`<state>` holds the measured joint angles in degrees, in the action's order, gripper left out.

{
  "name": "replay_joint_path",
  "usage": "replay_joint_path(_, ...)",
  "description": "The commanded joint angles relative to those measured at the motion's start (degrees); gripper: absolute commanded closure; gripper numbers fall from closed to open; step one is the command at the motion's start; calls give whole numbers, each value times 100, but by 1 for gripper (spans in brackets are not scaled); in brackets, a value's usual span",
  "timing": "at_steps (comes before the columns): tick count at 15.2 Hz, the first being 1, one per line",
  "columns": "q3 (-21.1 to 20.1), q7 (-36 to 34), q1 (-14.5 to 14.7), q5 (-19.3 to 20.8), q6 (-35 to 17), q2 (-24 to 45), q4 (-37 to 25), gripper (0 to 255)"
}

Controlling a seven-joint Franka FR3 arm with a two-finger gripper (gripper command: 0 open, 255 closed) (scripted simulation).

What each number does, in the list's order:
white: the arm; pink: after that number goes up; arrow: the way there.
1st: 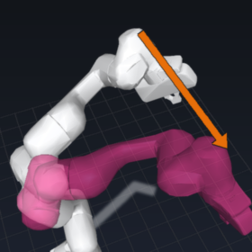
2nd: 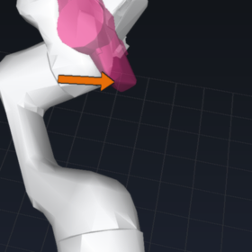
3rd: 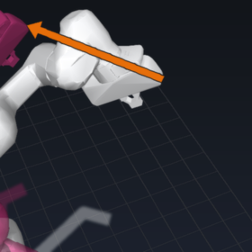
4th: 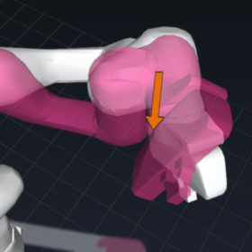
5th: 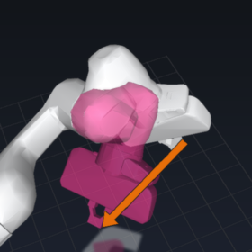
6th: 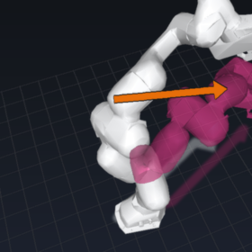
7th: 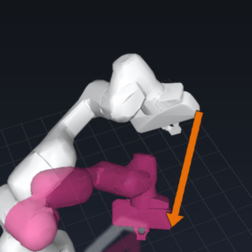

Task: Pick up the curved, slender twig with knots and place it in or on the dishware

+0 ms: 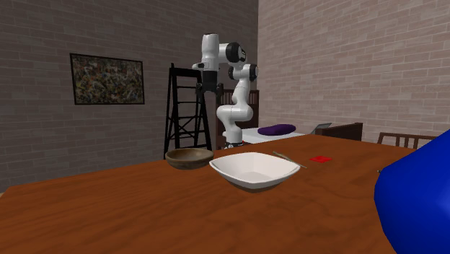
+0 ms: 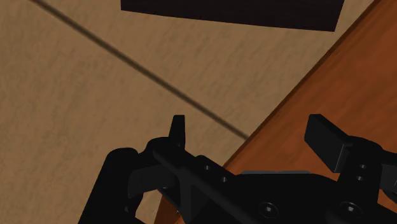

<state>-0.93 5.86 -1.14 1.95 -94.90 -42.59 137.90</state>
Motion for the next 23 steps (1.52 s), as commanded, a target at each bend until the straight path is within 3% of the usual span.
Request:
replay_joint_path(1,0,0,0,0,0,0,0,0)
replay_joint_path(13,-774,-26,705,-417,-1223,1871,-607,0)
replay_joint_path(23,-1426,-107,1174,-370,-1879,3533,-1588,0)
